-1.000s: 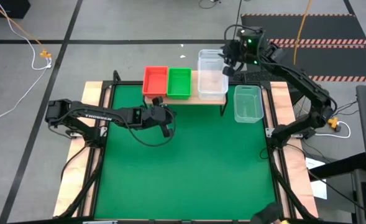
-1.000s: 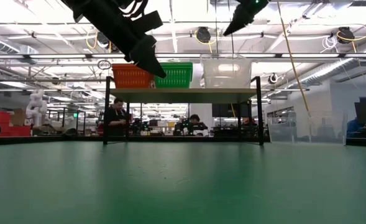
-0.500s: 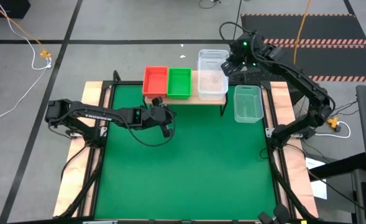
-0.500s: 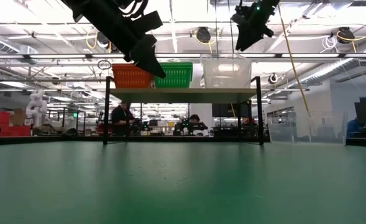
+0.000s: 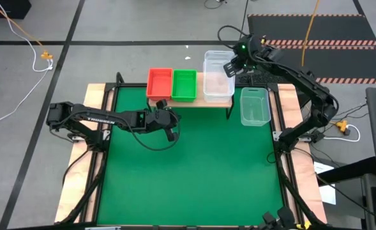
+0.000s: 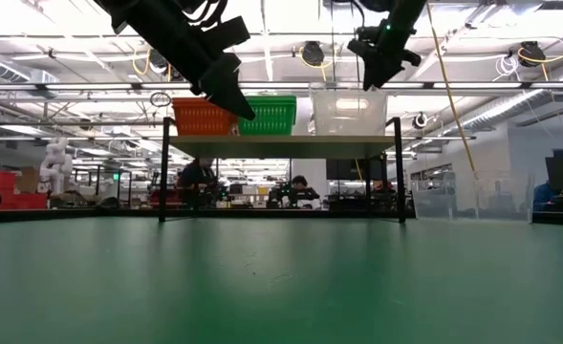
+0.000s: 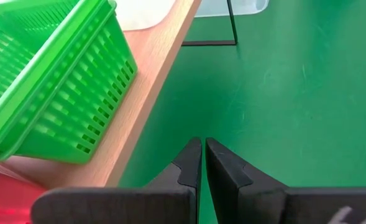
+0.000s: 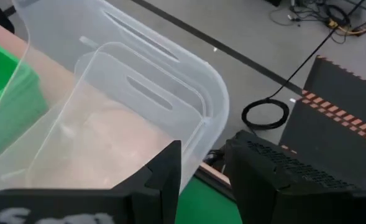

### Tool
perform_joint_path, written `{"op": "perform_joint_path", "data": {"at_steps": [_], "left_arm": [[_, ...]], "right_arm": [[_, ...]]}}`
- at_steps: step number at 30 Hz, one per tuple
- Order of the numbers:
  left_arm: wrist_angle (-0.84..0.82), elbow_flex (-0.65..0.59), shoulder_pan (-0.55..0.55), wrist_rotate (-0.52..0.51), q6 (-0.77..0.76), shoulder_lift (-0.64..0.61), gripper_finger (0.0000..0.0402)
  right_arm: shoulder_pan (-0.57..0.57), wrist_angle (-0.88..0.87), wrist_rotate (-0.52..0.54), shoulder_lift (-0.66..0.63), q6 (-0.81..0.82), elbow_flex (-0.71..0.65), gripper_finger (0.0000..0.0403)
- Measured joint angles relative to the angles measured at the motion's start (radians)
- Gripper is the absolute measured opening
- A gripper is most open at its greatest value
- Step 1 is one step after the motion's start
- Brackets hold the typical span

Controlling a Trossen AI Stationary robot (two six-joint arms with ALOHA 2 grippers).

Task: Stack baskets on shelf by color
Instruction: Stack the bottom transparent bin on the transparent bin on the shelf

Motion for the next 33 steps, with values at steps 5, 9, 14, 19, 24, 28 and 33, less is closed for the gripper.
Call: {"op": "perform_joint_path", "data": {"at_steps": [5, 9, 14, 19, 24, 28, 33], "left_arm": [[0.000, 0.000, 0.000, -0.001, 0.021, 0.000, 0.0024], [0.000, 0.000, 0.000, -0.001, 0.023, 0.000, 0.0024], [0.000, 0.000, 0.000, -0.001, 0.023, 0.000, 0.0024], [0.000, 0.000, 0.000, -0.001, 0.022, 0.000, 0.0024], [0.000, 0.000, 0.000, -0.001, 0.024, 0.000, 0.0024], [0.000, 0.000, 0.000, -0.001, 0.041, 0.000, 0.0024], [0.000, 0.000, 0.000, -0.001, 0.051, 0.000, 0.0024]], "right_arm": [[0.000, 0.009, 0.000, -0.001, 0.000, 0.000, 0.0102], [-0.006, 0.007, -0.002, -0.001, 0.003, 0.000, 0.0052], [-0.007, 0.025, -0.008, -0.001, 0.025, 0.000, 0.0010], [-0.013, 0.096, -0.085, -0.005, 0.091, 0.000, 0.0007], [-0.025, 0.155, -0.108, -0.015, 0.130, 0.023, 0.0002], [-0.056, 0.153, -0.146, -0.013, 0.152, 0.078, 0.0002], [-0.120, 0.105, -0.264, -0.014, 0.207, 0.159, 0.0001]]}}
